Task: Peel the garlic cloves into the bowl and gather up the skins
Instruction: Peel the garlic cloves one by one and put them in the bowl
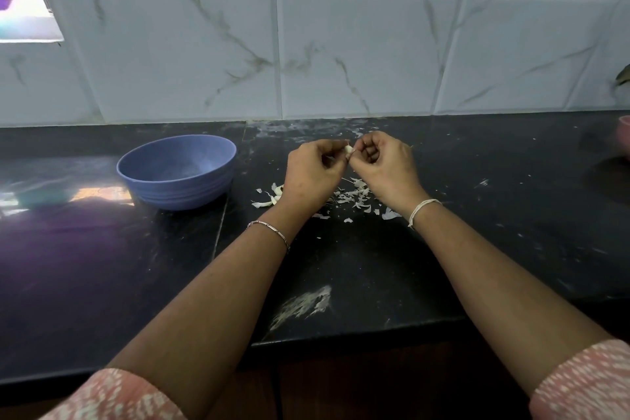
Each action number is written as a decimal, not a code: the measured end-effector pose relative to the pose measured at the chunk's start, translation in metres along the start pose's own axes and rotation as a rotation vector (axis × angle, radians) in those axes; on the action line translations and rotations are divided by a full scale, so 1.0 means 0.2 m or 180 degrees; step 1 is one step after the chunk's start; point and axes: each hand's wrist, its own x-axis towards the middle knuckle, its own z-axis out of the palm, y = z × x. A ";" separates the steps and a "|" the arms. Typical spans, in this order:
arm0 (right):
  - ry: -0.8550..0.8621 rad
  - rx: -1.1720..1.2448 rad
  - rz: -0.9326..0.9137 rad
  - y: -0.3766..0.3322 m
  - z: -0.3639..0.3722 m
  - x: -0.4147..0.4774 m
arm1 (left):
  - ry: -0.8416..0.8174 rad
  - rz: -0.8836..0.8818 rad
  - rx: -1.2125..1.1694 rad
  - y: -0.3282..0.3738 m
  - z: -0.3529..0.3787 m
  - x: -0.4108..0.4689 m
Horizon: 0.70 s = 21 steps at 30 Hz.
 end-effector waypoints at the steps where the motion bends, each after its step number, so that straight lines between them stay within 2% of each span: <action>1: -0.0013 -0.0016 0.0000 0.00 0.00 0.00 | 0.0003 -0.0064 -0.0051 0.00 0.00 0.00; 11: -0.0230 0.0096 -0.0122 -0.01 0.01 0.00 | -0.0201 -0.0834 -0.1407 -0.01 -0.01 0.01; 16: 0.0017 0.0307 0.0091 -0.01 0.00 0.01 | -0.0207 -0.0962 -0.1820 0.01 -0.02 0.01; 21: 0.0228 -0.0125 0.0006 0.03 -0.06 0.02 | -0.0299 -0.1110 -0.2108 0.01 -0.04 0.01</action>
